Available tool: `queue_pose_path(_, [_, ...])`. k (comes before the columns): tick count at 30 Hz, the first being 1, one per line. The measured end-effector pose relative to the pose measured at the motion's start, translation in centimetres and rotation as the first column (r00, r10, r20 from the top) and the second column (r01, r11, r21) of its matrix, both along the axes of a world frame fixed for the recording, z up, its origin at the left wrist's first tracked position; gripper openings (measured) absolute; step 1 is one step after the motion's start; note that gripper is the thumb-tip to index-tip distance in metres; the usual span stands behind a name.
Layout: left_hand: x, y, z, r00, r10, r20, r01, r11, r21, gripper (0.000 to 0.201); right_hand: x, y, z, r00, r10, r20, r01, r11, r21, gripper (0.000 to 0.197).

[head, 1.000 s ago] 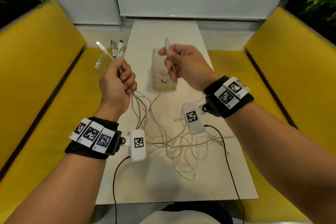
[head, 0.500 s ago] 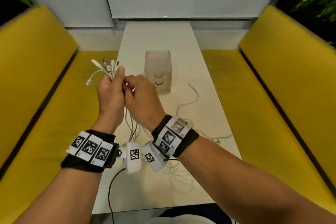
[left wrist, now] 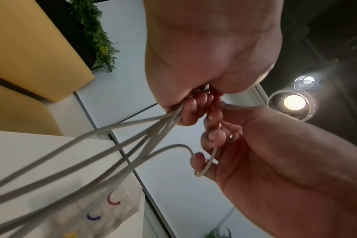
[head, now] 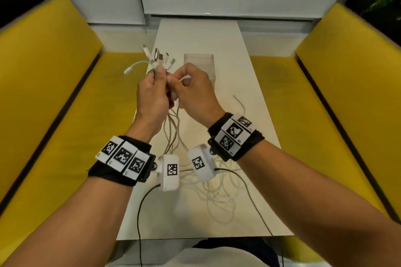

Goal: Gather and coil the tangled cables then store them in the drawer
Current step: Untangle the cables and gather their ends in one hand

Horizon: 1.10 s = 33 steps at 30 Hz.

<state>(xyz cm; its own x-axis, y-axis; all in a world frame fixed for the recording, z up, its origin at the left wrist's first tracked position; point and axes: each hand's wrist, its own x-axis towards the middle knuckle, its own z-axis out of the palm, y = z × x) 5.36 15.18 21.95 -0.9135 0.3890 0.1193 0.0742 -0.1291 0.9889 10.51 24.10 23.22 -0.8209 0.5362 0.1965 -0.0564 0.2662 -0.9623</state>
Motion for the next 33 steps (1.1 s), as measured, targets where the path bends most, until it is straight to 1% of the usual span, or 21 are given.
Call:
queue_pose_path(2, [-0.1, 0.0, 0.6, 0.998, 0.03, -0.046, -0.031, 0.999, -0.011, 0.042, 0.5, 0.4, 0.7, 0.998, 0.056, 0.019, -0.057, 0.998, 0.029, 0.017])
queue_pose_path(3, [-0.1, -0.1, 1.0, 0.998, 0.049, -0.041, -0.049, 0.999, 0.003, 0.041, 0.7, 0.7, 0.8, 0.996, 0.086, 0.033, -0.087, 0.996, 0.032, 0.02])
queue_pose_path(5, [-0.5, -0.4, 1.5, 0.997, 0.081, 0.02, -0.082, 0.995, 0.06, 0.039, 1.1, 1.1, 0.8, 0.986, 0.152, 0.065, -0.154, 0.987, 0.034, 0.026])
queue_pose_path(7, [-0.7, -0.6, 2.2, 0.994, 0.075, 0.075, -0.082, 0.991, 0.102, 0.038, 1.7, 1.5, 0.8, 0.975, 0.206, 0.079, -0.21, 0.977, 0.039, 0.025])
queue_pose_path(9, [-0.6, -0.7, 2.6, 0.994, 0.072, 0.083, -0.084, 0.985, 0.148, 0.038, 2.1, 1.8, 0.8, 0.97, 0.238, 0.042, -0.239, 0.97, 0.042, 0.017])
queue_pose_path(11, [-0.2, -0.6, 2.6, 0.994, 0.069, 0.088, -0.086, 0.974, 0.207, 0.038, 2.6, 2.1, 1.0, 0.965, 0.257, -0.043, -0.258, 0.966, -0.013, 0.01])
queue_pose_path(12, [-0.1, -0.6, 2.6, 0.993, 0.068, 0.097, -0.089, 0.968, 0.235, 0.038, 2.9, 2.2, 1.0, 0.959, 0.272, -0.079, -0.275, 0.961, -0.036, 0.01])
queue_pose_path(14, [-0.1, -0.9, 2.9, 0.986, 0.087, 0.14, -0.125, 0.948, 0.291, 0.039, 3.6, 2.5, 0.7, 0.951, 0.298, -0.085, -0.3, 0.954, -0.014, 0.014])
queue_pose_path(16, [-1.1, -1.9, 3.7, 0.976, 0.11, 0.189, -0.176, 0.91, 0.375, 0.041, 4.3, 3.1, -0.1, 0.945, 0.322, -0.051, -0.322, 0.947, 0.012, 0.015])
queue_pose_path(18, [-2.5, -3.2, 4.7, 0.976, 0.099, 0.193, -0.177, 0.88, 0.442, 0.041, 5.0, 4.3, -0.8, 0.944, 0.327, -0.039, -0.329, 0.942, -0.069, 0.013])
queue_pose_path(19, [-3.1, -3.7, 5.2, 0.978, 0.092, 0.185, -0.167, 0.877, 0.451, 0.04, 5.3, 4.9, -1.2, 0.946, 0.323, -0.035, -0.325, 0.939, -0.112, 0.012])
queue_pose_path(21, [-3.5, -4.3, 5.5, 0.981, 0.091, 0.172, -0.158, 0.886, 0.435, 0.04, 5.7, 6.1, -2.1, 0.947, 0.322, -0.016, -0.32, 0.934, -0.158, 0.01])
queue_pose_path(22, [-3.5, -4.4, 5.5, 0.982, 0.092, 0.168, -0.156, 0.892, 0.425, 0.04, 5.8, 6.5, -2.5, 0.946, 0.324, -0.003, -0.32, 0.932, -0.169, 0.012])
queue_pose_path(24, [-3.4, -4.4, 5.3, 0.981, 0.094, 0.171, -0.159, 0.894, 0.42, 0.04, 6.1, 7.3, -3.2, 0.946, 0.323, 0.032, -0.312, 0.931, -0.189, 0.016])
queue_pose_path(26, [-3.7, -4.5, 5.3, 0.976, 0.107, 0.187, -0.18, 0.884, 0.431, 0.041, 6.5, 8.1, -3.8, 0.943, 0.317, 0.104, -0.299, 0.941, -0.157, 0.013])
queue_pose_path(29, [-4.6, -5.1, 6.0, 0.965, 0.125, 0.23, -0.224, 0.851, 0.475, 0.045, 7.1, 9.3, -5.2, 0.923, 0.268, 0.275, -0.276, 0.961, -0.01, 0.014])
queue_pose_path(33, [-5.6, -5.9, 6.9, 0.948, 0.143, 0.284, -0.277, 0.81, 0.517, 0.05, 7.7, 11.8, -7.8, 0.864, 0.124, 0.489, -0.229, 0.96, 0.161, 0.017])
